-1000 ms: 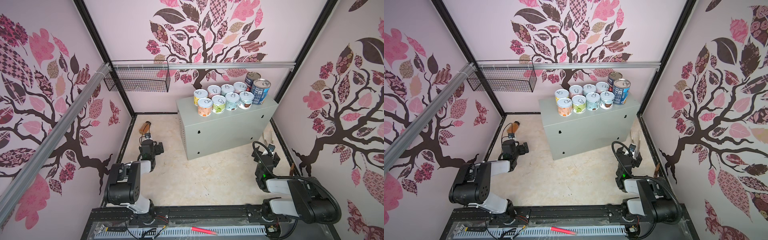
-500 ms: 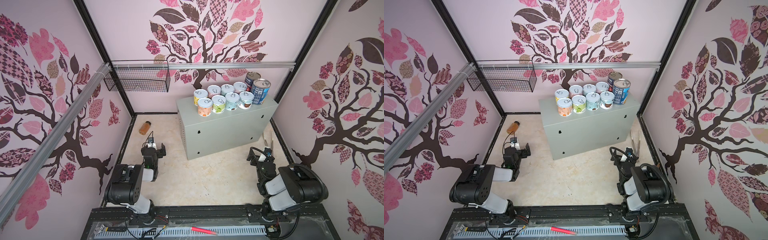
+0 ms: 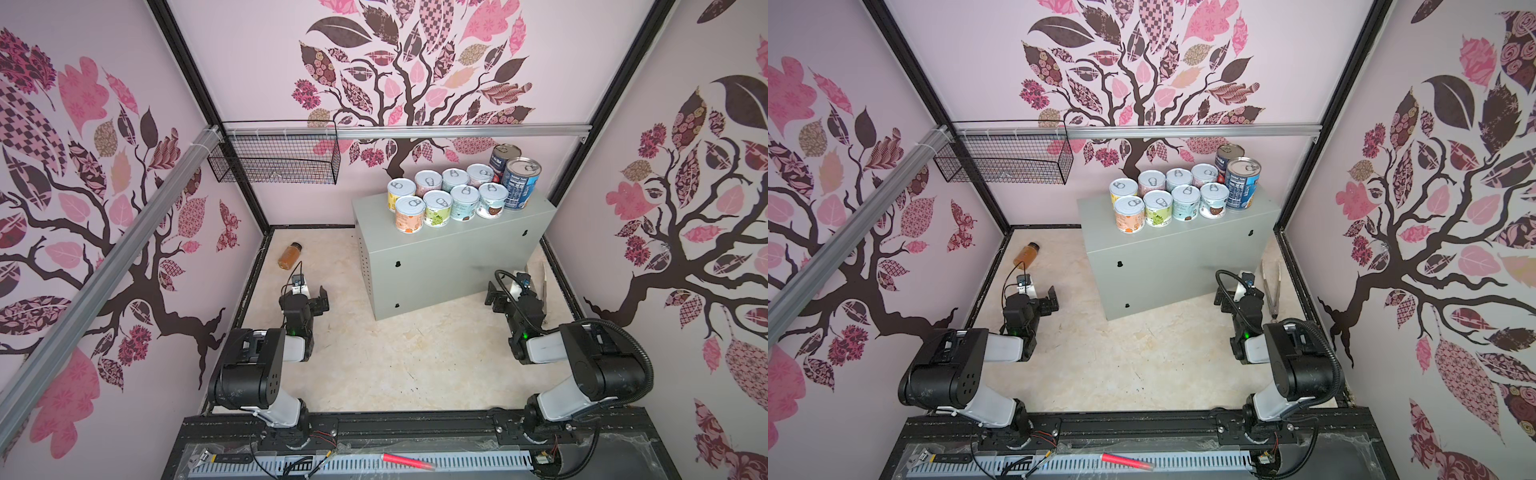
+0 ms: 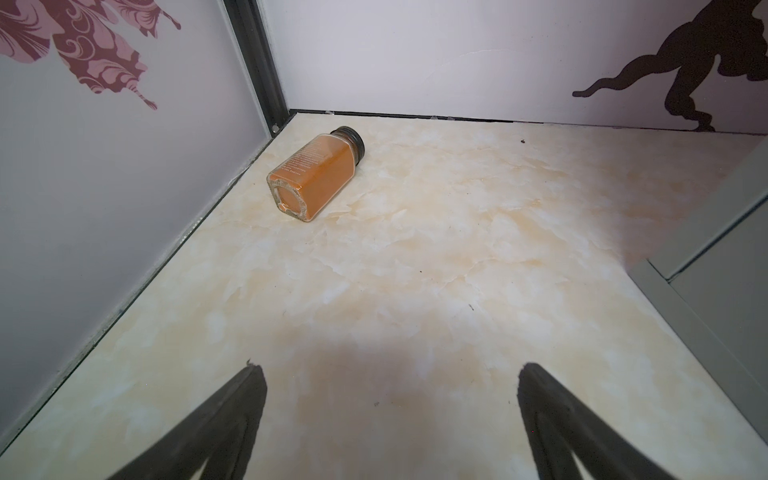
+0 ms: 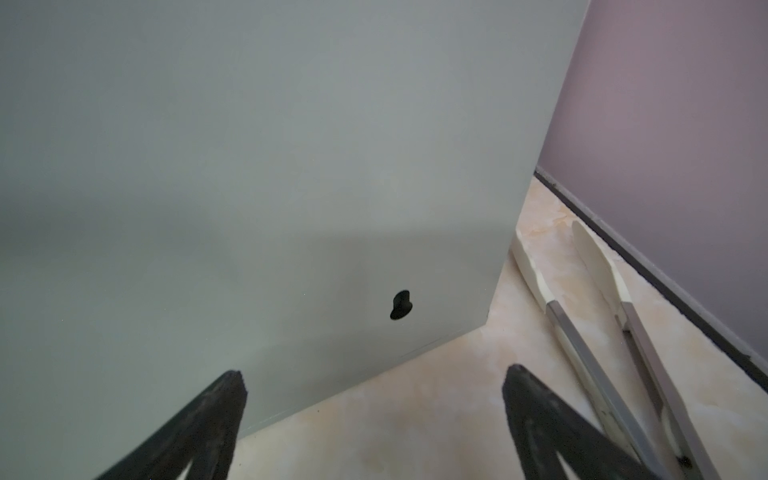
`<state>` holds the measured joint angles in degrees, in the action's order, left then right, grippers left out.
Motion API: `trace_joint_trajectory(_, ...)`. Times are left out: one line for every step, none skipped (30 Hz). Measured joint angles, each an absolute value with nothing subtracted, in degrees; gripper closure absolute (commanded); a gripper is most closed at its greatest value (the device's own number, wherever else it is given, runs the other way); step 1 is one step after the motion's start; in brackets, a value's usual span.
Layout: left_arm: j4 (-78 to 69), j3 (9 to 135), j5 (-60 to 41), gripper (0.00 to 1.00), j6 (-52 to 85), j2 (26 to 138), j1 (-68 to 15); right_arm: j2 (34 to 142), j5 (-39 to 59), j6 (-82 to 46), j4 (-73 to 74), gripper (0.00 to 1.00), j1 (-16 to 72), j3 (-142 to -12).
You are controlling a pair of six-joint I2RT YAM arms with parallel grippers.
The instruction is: Place and organize the canned foods onto the counter
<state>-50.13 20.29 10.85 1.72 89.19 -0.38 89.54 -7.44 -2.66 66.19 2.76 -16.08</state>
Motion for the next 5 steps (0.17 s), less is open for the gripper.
trace_joint_trajectory(-50.04, 20.27, 10.76, 0.02, 1.69, 89.19, -0.40, 89.54, -7.44, -2.66, 65.78, 0.00, 2.76, -16.08)
trace_joint_trajectory(-50.02, 20.29, 10.61, 0.02, 1.69, 89.19, -0.40, 89.54, -7.44, -2.66, 65.36, 0.00, 2.76, -16.08)
trace_joint_trajectory(-50.00, 20.29, 10.55, 0.02, 1.69, 89.19, -0.40, 89.54, -7.44, -2.66, 65.06, 0.00, 2.76, -16.08)
trace_joint_trajectory(-50.00, 20.29, 10.41, 0.02, 1.69, 89.19, -0.40, 89.54, -7.44, -2.66, 64.84, 0.00, 2.76, -16.08)
trace_joint_trajectory(-50.00, 20.29, 10.39, 0.02, 1.69, 89.19, -0.40, 89.54, -7.44, -2.66, 64.64, 0.00, 2.76, -16.08)
